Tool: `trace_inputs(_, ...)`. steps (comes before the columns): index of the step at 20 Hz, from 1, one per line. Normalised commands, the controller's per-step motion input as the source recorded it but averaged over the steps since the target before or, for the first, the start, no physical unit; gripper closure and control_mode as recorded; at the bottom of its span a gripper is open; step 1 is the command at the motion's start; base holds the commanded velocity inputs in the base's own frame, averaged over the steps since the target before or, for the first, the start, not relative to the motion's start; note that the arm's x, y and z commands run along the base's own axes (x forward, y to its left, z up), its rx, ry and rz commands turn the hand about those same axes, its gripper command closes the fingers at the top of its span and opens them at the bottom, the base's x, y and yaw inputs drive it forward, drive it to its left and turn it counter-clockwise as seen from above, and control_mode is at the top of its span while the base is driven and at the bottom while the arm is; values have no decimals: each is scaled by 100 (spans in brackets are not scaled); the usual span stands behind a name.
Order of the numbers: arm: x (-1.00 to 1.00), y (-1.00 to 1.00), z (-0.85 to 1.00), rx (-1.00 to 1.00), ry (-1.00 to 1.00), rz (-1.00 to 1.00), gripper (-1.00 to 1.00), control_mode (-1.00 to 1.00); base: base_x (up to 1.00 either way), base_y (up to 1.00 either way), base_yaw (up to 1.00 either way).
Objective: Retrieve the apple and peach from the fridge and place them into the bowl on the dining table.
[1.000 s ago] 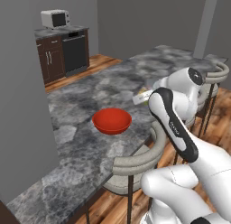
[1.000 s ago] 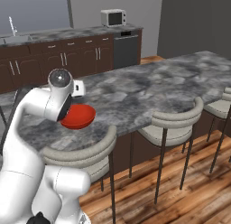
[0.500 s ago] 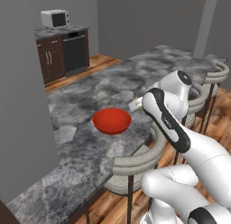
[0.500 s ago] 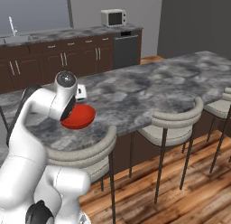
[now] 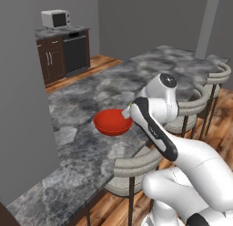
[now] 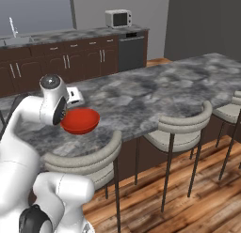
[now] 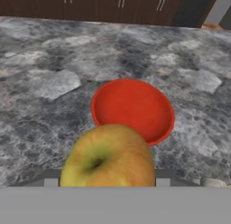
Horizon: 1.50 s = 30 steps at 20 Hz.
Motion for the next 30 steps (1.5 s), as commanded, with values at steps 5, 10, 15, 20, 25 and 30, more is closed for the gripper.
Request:
trace_inputs(5, 5, 2, -19, -6, 0, -1, 100, -100, 0, 0, 0)
trace_inputs(10, 11, 0, -21, -3, 0, 0, 100, -100, 0, 0, 0)
trace_inputs(15, 17, 1, -20, -2, 0, 0, 100, -100, 0, 0, 0)
trace_inputs(20, 25, 2, -21, -1, 3, 0, 100, -100, 0, 0, 0)
trace_inputs(25, 37, 5, -25, 0, 7, 0, 100, -100, 0, 0, 0)
trace_inputs(30, 43, 10, -26, 0, 8, 0, 100, -100, 0, 0, 0)
